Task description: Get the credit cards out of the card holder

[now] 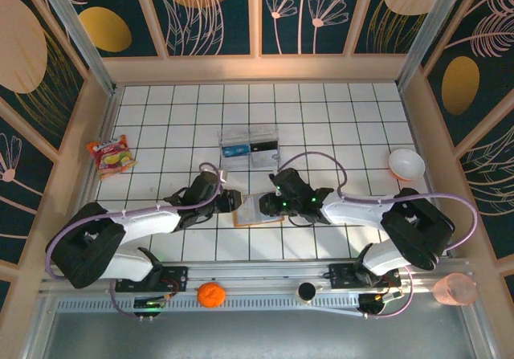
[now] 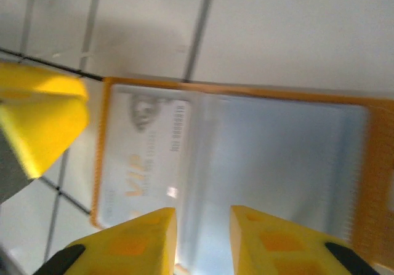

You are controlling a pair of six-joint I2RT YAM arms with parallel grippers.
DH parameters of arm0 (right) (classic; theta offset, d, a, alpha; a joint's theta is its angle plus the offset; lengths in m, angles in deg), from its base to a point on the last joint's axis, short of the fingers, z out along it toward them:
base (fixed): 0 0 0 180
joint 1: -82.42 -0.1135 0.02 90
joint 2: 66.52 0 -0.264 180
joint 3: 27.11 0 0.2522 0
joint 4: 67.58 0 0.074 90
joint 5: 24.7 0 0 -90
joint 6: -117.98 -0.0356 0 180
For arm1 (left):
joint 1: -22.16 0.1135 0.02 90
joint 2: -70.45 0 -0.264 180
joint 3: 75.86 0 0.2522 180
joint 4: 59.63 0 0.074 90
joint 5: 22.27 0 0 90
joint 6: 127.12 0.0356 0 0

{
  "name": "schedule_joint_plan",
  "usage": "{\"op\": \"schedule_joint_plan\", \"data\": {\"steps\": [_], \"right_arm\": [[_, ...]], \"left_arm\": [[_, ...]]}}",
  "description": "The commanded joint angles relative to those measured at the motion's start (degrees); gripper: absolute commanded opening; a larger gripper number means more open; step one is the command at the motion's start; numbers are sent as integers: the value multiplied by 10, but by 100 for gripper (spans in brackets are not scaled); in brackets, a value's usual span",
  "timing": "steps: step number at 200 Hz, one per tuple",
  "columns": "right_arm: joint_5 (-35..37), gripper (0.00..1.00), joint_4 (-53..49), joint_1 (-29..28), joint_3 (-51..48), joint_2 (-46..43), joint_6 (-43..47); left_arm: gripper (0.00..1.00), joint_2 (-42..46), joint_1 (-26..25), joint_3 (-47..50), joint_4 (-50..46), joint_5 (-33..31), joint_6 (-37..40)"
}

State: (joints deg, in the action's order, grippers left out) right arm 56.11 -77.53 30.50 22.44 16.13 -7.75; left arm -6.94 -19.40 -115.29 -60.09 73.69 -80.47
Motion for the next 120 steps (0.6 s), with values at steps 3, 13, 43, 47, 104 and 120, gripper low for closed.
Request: {"op": "schedule_joint_plan", "data": {"steps": [3,13,43,47,104,120], "right_arm": [[-97,31,35,9,41,19,24],[-108,32,42,12,47,35,23],[-122,34,53,13,62,63,22],[-125,34,53,14,64,66,20],[-129,34,57,16,72,113,-5],[-123,34,56,16,74,116,-4]], "left_arm": [[38,6,3,-11,-5,14,11],[36,-2,3,-8,-17,12,7],[42,23,2,15,-27,-9,1],[43,25,3,17,-22,-6,0],[39,-7,2,25,20,31,-4],[39,-6,2,26,20,31,-2]]}}
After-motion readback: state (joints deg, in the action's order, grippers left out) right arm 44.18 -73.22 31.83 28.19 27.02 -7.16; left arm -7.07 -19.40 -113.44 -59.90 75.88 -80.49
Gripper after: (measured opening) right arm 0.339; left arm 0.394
